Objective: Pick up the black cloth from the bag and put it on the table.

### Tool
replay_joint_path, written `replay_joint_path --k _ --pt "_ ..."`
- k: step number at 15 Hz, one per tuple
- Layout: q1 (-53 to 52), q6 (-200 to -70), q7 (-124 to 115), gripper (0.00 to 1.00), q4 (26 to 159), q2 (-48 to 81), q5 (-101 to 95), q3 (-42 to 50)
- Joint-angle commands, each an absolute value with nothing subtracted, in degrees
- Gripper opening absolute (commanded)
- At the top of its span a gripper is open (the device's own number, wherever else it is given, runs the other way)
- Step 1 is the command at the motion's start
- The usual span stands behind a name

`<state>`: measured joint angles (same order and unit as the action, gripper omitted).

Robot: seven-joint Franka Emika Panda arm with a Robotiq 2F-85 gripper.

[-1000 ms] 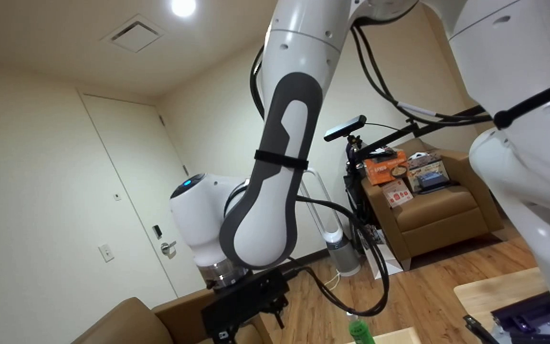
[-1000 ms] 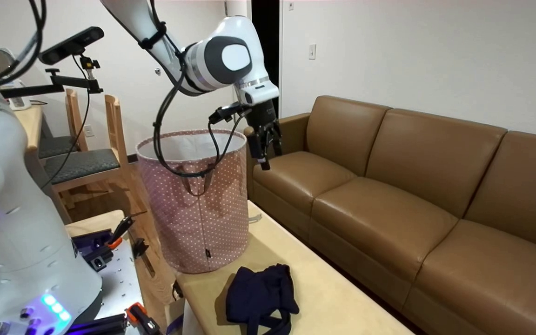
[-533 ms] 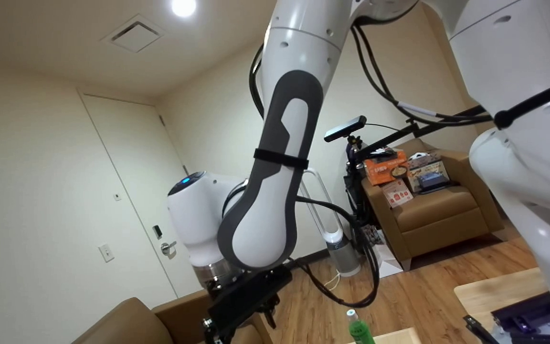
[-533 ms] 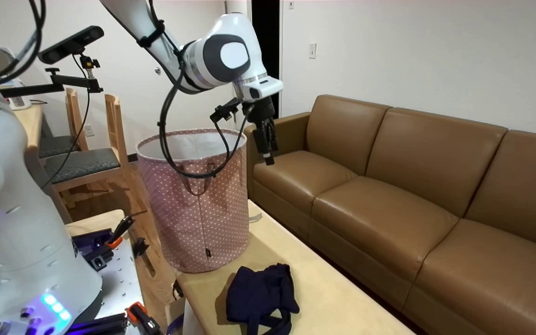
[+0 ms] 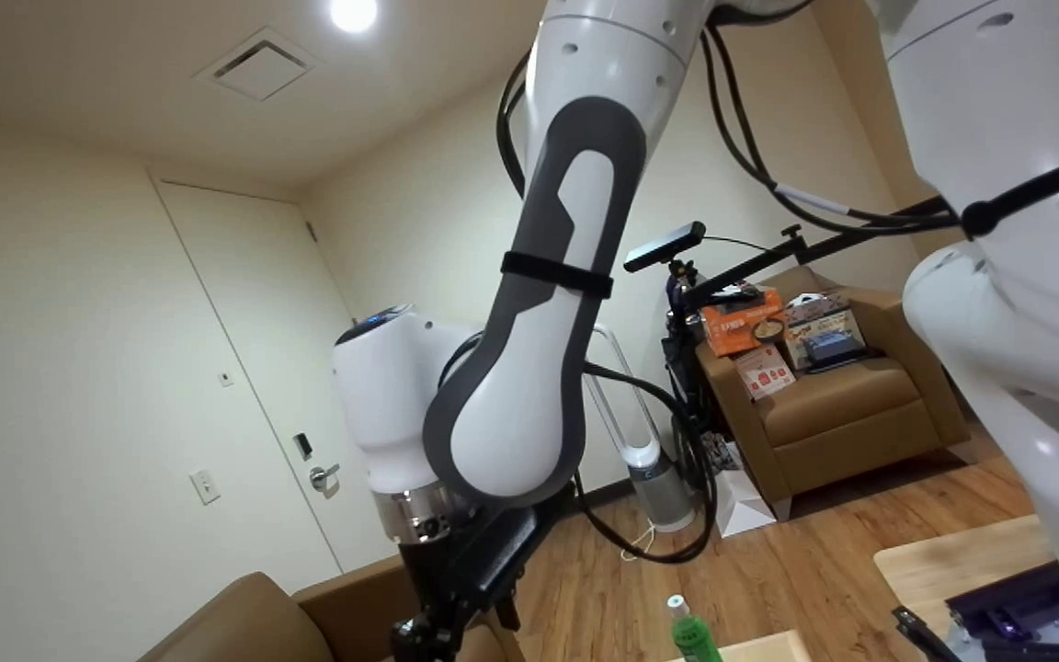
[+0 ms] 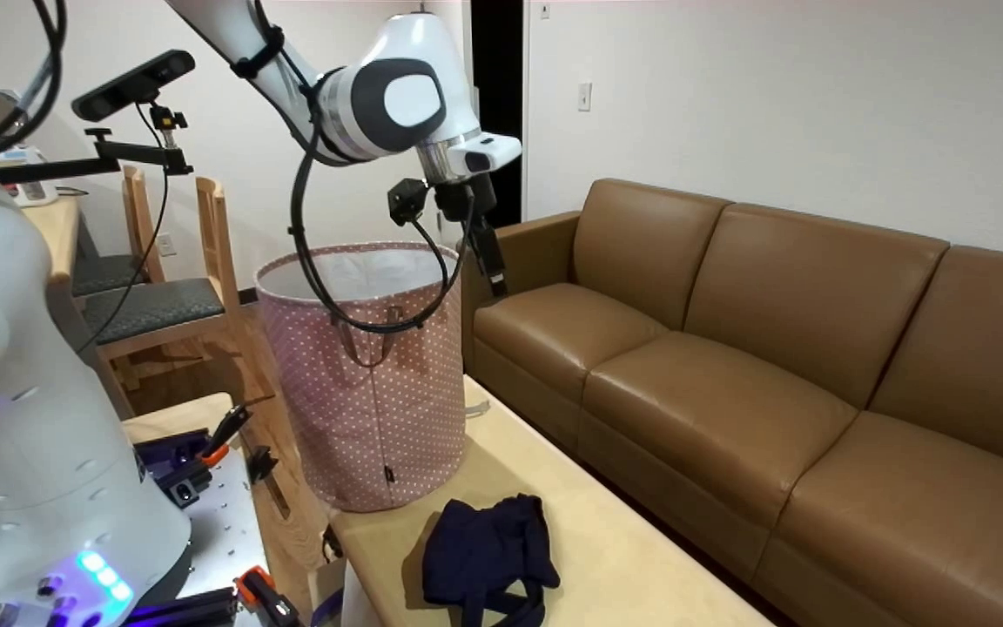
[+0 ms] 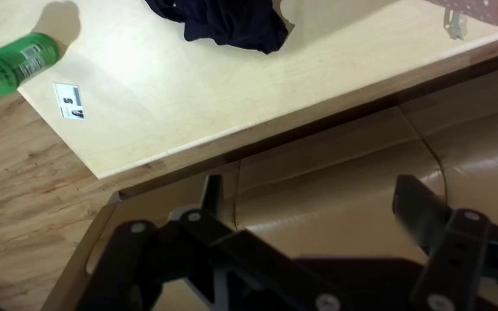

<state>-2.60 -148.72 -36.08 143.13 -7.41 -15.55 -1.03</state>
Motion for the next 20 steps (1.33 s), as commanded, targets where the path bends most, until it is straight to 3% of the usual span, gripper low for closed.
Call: replay_joint_path --k 1,6,12,20 --pt "-1.0 -149.1 -35.1 1.00 143.4 -7.8 -15.0 -2.8" --pt "-7.1 -141.4 -13.1 1.00 143.2 -10.0 -2.1 1.0" --pt "-5.2 -126.8 -4.5 1.00 140.7 -13.4 -2.1 -1.7" --pt "-4.8 -127.1 -5.5 1.00 140.9 -13.5 -2.5 -2.2"
